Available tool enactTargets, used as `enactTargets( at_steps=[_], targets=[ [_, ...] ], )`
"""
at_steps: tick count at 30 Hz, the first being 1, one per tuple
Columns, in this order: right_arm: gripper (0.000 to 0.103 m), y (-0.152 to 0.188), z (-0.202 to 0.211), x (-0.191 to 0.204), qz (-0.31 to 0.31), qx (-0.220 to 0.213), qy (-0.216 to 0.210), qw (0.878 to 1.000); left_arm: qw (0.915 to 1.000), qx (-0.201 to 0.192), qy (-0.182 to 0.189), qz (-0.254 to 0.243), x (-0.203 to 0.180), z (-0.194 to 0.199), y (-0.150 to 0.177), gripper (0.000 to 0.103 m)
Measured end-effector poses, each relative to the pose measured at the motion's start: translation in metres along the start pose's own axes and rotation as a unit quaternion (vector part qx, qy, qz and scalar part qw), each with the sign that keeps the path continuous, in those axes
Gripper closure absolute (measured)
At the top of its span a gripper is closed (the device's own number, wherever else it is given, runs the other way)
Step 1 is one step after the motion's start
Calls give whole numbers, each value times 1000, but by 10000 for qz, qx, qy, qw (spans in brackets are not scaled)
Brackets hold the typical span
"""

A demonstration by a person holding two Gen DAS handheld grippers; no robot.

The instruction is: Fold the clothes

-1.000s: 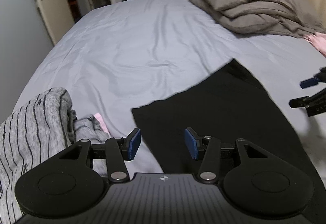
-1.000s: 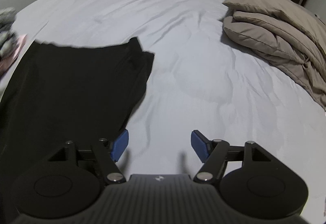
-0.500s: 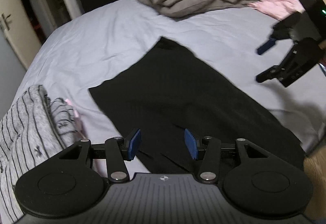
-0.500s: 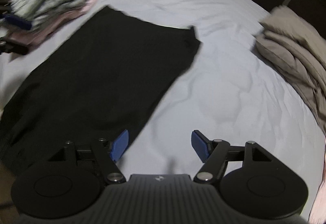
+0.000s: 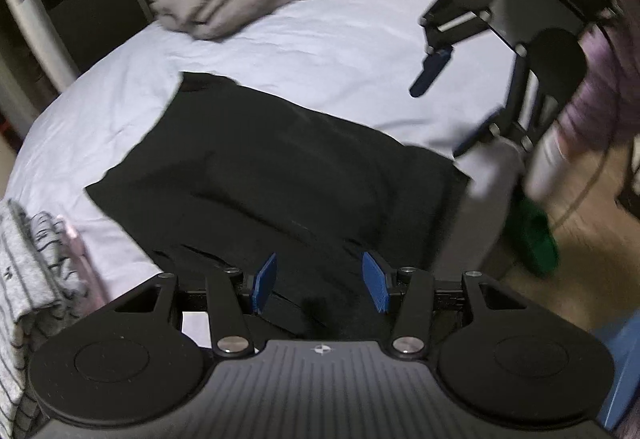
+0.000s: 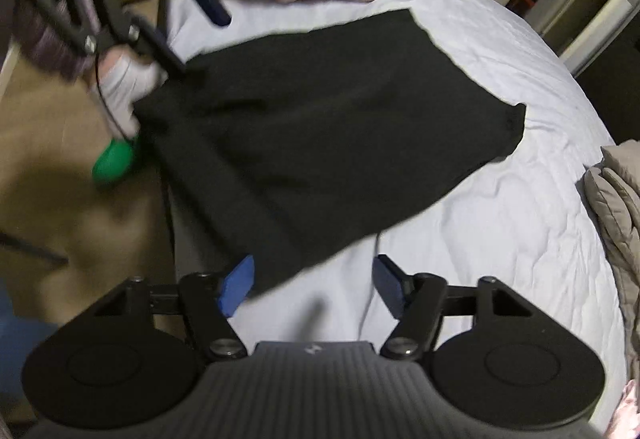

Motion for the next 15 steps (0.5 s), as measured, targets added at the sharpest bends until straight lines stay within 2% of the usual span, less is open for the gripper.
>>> enactTargets(
  at_steps=[1, 3, 7, 12, 15],
  targets=[
    [49, 4, -3, 2, -10, 39, 13, 10000, 10000, 33, 26, -59, -3, -2, 2, 57],
    [57, 11, -8, 7, -30, 118, 38, 9999, 9998, 98, 77, -174, -10, -7, 7, 57],
    [57, 14, -17, 12, -85, 71, -10, 9999, 9996, 199, 84, -175, -11, -16, 9, 57],
    [60, 7, -27, 17, 166, -2, 51, 9998, 9996, 279, 32, -58, -9, -20, 12, 57],
    [84, 6, -30, 21, 167, 56, -37, 9998, 9994, 352, -29, -42, -8, -21, 15, 57]
  ],
)
Point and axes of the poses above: each gripper's, at about its wrist camera, not at the fingertips, and z roughly against the way its jaws point, x to its left, y to its underside, the point moved 7 cm from there along -z, roughly the way its jaws point, and after that the axes turned 5 degrees about z, right-handed, at the moved point
